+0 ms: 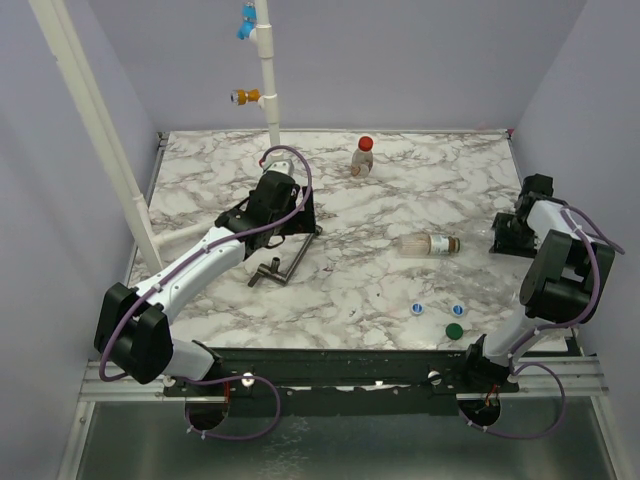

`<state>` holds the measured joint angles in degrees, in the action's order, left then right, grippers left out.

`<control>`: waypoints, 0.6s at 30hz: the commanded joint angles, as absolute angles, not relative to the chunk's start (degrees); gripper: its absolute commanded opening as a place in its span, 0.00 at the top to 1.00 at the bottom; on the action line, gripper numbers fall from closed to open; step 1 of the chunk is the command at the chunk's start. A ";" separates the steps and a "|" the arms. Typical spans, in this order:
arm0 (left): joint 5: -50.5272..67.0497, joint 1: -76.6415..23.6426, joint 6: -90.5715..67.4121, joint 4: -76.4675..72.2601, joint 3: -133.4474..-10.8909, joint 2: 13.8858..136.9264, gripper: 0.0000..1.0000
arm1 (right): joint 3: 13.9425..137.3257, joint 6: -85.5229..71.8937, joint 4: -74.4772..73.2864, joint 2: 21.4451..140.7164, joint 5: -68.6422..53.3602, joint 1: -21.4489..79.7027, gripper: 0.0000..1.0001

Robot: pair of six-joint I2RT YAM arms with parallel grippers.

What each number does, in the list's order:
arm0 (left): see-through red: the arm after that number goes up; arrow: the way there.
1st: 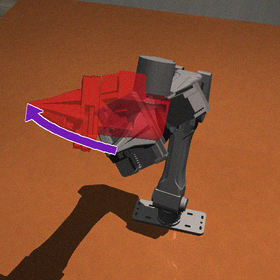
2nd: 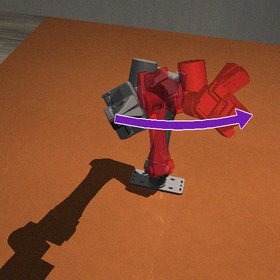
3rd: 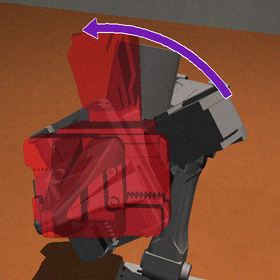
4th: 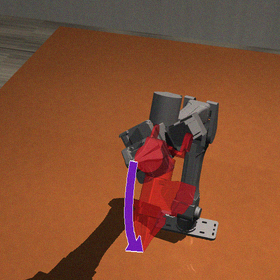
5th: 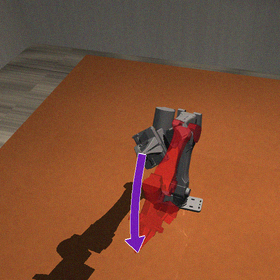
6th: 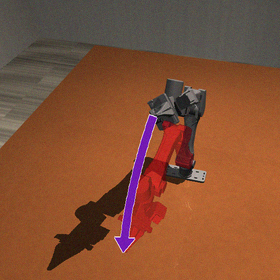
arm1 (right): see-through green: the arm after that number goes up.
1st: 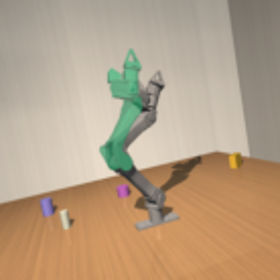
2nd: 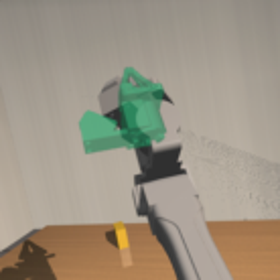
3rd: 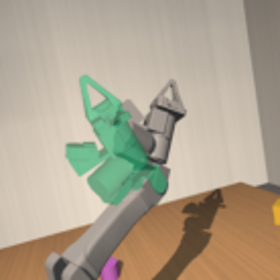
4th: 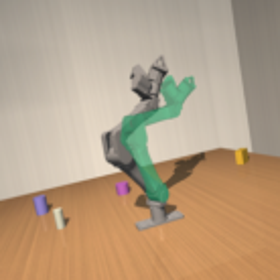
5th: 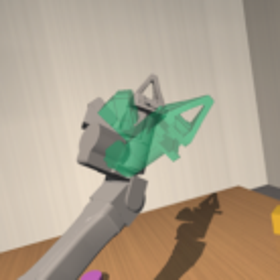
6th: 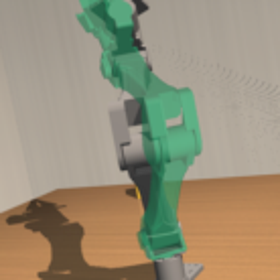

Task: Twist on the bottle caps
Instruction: Pick up the plastic bottle at the center of the board.

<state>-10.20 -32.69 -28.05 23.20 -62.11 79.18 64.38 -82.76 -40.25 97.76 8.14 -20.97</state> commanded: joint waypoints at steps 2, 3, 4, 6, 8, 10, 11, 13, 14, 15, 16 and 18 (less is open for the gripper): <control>-6.68 -32.43 -27.71 22.00 -65.40 77.74 0.01 | 67.93 -75.63 -38.90 95.83 11.36 -21.36 0.53; -5.87 -32.43 -27.69 21.72 -65.75 77.65 0.01 | 68.62 -74.01 -38.58 95.42 11.42 -21.27 0.54; -4.78 -32.43 -27.52 21.59 -66.31 77.68 0.01 | 69.02 -72.56 -38.26 94.81 11.55 -21.21 0.55; -1.59 -32.43 -26.93 21.15 -67.92 77.89 0.01 | 69.47 -69.12 -36.98 92.93 12.04 -20.56 0.57; 2.57 -32.43 -25.97 20.06 -69.26 78.05 0.01 | 69.82 -65.21 -35.17 90.94 12.72 -19.19 0.59; 6.28 -32.41 -24.80 18.41 -70.38 78.16 0.01 | 71.09 -61.77 -34.09 89.33 13.56 -17.07 0.60; 7.63 -32.43 -24.14 17.76 -71.06 78.36 0.01 | 71.98 -60.34 -33.94 88.83 14.19 -15.52 0.61; 11.64 -32.43 -22.63 16.76 -72.70 79.23 0.01 | 74.00 -57.67 -34.21 88.14 15.39 -12.06 0.61; 13.50 -32.43 -21.90 16.41 -73.73 79.85 0.01 | 75.03 -56.50 -34.48 87.80 15.91 -9.94 0.61; 15.44 -32.44 -21.23 16.09 -74.68 80.27 0.01 | 75.69 -55.61 -34.71 87.53 16.29 -8.01 0.61; 16.66 -32.43 -20.70 15.30 -75.18 80.55 0.01 | 76.23 -54.52 -34.72 87.17 16.72 -5.52 0.61; 17.25 -32.52 -19.71 12.68 -75.05 80.57 0.01 | 76.50 -52.94 -35.02 86.13 16.73 -0.71 0.61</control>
<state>8.84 -32.62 -23.64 18.31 -72.86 79.64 74.91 -59.44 -35.14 88.47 13.69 -7.81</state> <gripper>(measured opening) 0.987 0.592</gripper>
